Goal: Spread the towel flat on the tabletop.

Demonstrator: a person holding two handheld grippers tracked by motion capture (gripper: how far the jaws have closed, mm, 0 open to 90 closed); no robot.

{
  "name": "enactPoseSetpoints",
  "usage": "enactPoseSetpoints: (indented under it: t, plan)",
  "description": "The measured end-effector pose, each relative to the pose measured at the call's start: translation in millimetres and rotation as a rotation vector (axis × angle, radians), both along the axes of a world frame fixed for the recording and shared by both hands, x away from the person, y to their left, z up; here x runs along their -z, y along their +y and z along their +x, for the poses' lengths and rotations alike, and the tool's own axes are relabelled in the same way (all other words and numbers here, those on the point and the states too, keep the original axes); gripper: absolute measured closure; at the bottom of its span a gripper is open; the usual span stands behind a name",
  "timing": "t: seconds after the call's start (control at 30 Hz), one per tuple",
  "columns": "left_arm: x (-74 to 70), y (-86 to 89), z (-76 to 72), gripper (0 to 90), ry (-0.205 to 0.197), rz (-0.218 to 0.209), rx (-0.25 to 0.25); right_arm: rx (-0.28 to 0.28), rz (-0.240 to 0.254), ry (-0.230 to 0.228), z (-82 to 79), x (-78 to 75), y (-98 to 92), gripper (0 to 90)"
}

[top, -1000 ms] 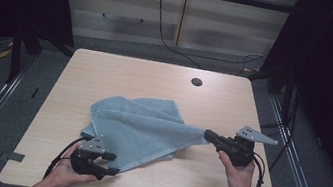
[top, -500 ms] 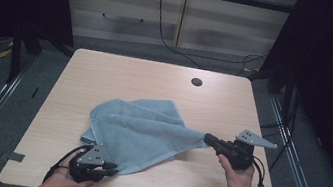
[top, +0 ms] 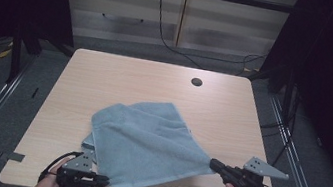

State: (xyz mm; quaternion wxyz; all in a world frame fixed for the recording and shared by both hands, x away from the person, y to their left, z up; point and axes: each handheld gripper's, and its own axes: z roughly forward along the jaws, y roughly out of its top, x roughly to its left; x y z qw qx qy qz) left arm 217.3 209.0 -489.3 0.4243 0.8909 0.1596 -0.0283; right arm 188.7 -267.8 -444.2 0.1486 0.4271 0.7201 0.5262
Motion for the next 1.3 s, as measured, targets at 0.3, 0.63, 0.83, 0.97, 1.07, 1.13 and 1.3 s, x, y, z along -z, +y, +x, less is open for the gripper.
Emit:
enactPoseSetpoints:
  t: [0.3,0.63,0.83,0.97,1.07,1.13,1.3]
  plan:
    - [-85.6,30.4,44.8,83.4,-0.132,-0.257,-0.194,-0.024,0.018,-0.141,28.9,-57.0,11.4,87.8]
    - [-122.9,52.0,146.0,83.5,-0.165,-0.287,-0.488,0.008,-0.006,-0.115,145.1,-84.4,42.4,87.5]
    - [-100.4,68.8,189.1,76.5,-0.075,-0.250,-0.677,0.067,-0.030,-0.075,179.0,-76.4,50.9,73.9]
    - [-80.8,76.2,181.2,63.1,-0.033,-0.270,-0.673,0.059,-0.047,-0.046,177.2,-59.6,54.7,68.3]
    - [-76.4,78.4,167.1,56.9,-0.023,-0.301,-0.653,0.017,-0.072,-0.010,167.1,-46.2,56.1,67.8]
    - [-73.6,74.9,152.8,58.0,-0.021,-0.306,-0.607,-0.016,-0.074,0.008,156.5,-37.4,57.1,67.8]
    - [-54.7,53.2,103.4,67.9,-0.022,-0.246,-0.429,-0.106,-0.094,0.053,120.5,-10.1,63.3,67.9]
